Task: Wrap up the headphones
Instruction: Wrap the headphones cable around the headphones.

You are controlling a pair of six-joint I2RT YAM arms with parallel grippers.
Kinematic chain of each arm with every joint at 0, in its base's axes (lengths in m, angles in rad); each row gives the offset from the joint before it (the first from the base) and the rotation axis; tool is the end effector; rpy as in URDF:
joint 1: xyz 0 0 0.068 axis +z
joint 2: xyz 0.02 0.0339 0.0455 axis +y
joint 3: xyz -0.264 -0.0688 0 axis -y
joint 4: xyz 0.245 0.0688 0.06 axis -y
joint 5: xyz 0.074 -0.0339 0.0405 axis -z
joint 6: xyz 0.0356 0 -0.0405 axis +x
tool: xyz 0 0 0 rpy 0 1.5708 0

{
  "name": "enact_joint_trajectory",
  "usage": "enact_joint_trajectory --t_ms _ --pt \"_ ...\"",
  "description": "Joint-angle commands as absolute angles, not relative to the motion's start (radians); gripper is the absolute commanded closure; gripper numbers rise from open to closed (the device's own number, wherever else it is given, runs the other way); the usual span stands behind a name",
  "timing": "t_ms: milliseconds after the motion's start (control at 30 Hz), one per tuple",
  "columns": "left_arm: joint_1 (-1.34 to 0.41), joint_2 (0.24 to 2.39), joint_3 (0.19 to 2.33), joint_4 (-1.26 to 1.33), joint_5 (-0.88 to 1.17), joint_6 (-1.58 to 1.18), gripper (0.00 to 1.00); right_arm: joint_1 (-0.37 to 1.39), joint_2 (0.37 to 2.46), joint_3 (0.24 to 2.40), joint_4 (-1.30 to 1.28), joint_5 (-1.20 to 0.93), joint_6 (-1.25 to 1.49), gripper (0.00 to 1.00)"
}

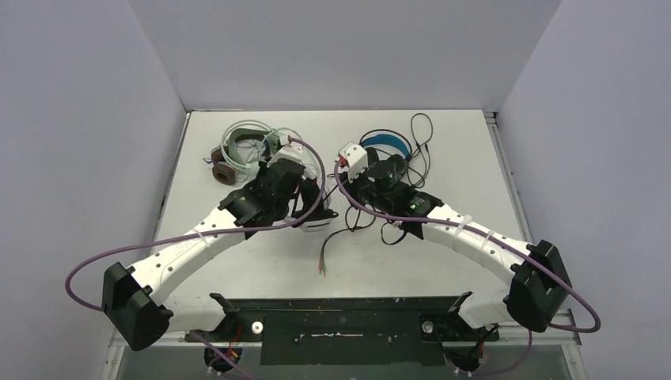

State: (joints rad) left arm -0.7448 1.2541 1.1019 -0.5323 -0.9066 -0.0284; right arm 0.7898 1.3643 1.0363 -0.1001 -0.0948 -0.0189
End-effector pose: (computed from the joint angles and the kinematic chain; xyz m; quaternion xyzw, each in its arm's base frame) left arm 0.2126 -0.1579 0.3259 0.1089 0.8265 0.2211 0.5062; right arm 0.2206 0.2273 0.3043 -0.3541 0.7624 0.2400 0.4855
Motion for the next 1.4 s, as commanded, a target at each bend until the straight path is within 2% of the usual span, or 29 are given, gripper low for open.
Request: enact_joint_trajectory --t_ms 0,233,600,1033,1133,1367 --pt "-0.75 1.215 1.17 -0.591 -0.723 0.037 1.0 0.757 1.298 1.011 0.037 -0.014 -0.008 0.87" --pt "-0.752 1.237 1.24 -0.686 -0.559 0.033 1.0 0.7 1.285 0.956 0.133 -0.075 0.034 0.83" --pt "-0.735 1.228 1.447 -0.807 -0.184 -0.102 1.0 0.525 1.315 0.798 0.372 -0.434 0.199 0.8" --pt "-0.539 1.237 1.664 -0.781 0.384 -0.447 1.0 0.505 1.309 0.636 0.788 -0.593 0.292 0.78" --pt "-0.522 1.242 1.694 -0.752 0.404 -0.536 1.0 0.505 1.33 0.638 0.842 -0.634 0.302 0.76" --pt "-0.517 1.246 1.763 -0.705 0.308 -0.737 1.0 0.509 1.389 0.664 0.924 -0.67 0.32 0.73"
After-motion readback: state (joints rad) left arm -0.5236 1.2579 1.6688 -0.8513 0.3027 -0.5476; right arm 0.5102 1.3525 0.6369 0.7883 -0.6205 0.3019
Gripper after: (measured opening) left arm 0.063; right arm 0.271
